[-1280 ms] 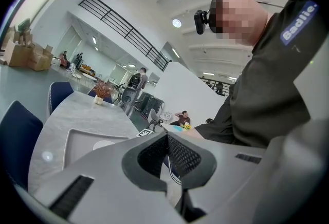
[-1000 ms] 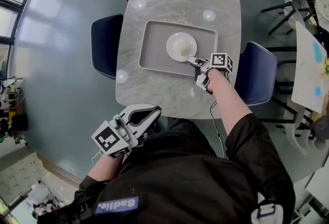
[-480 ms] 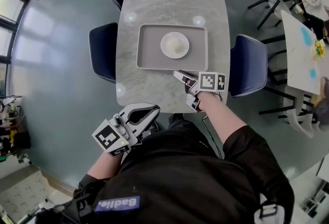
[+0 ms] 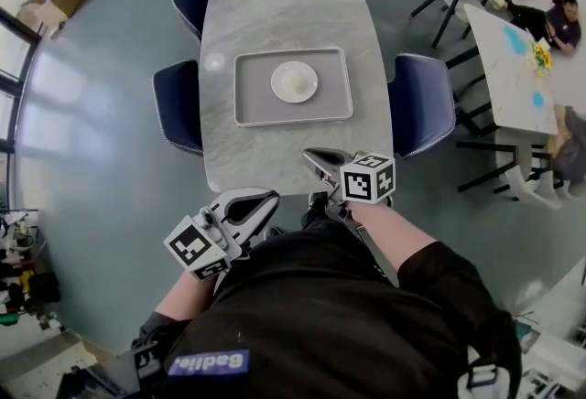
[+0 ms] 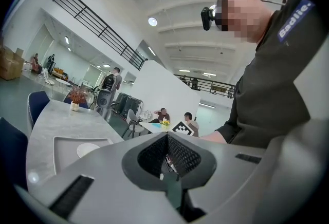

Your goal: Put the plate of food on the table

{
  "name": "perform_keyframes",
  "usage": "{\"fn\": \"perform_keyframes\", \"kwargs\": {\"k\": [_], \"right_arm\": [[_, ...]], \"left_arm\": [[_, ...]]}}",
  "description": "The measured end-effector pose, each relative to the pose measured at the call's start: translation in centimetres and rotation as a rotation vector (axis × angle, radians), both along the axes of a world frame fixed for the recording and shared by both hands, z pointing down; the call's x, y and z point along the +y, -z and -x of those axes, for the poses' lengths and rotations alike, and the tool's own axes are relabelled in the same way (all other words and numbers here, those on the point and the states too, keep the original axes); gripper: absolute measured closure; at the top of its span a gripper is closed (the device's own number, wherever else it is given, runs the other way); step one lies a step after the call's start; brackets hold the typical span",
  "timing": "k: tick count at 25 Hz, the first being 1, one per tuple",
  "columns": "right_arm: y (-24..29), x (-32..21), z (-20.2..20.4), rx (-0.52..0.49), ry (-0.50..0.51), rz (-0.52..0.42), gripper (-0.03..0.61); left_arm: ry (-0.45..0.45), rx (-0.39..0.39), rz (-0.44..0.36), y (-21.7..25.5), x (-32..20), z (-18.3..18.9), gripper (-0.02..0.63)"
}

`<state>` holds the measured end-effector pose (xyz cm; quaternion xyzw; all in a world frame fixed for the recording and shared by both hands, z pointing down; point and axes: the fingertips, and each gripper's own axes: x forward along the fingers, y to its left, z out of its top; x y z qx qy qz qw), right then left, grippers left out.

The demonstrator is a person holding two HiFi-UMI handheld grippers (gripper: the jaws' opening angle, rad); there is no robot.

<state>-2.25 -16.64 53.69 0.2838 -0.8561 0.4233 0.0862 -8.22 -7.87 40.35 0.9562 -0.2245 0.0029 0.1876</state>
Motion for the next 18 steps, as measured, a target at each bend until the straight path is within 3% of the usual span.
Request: {"fn": "perform_keyframes", "kwargs": {"k": [3, 12, 18], "right_arm": [[2.6, 2.2, 0.0, 0.028, 0.003, -0.103, 0.566], [7.1, 7.3, 0.3, 0.073, 0.023, -0.28, 0.566], [10.8, 10.5, 2.3, 0.045, 0.104, -0.499, 0.568]], "left_arm": [[-0.004, 0.003, -0.006, 0.7, 1.4, 0.1, 0.609], [-0.007, 0.012, 0.004, 1.4, 3.2, 0.4, 0.609], [-0.036, 0.036, 0.029, 1.1, 4.0, 0.2, 0.609]]}}
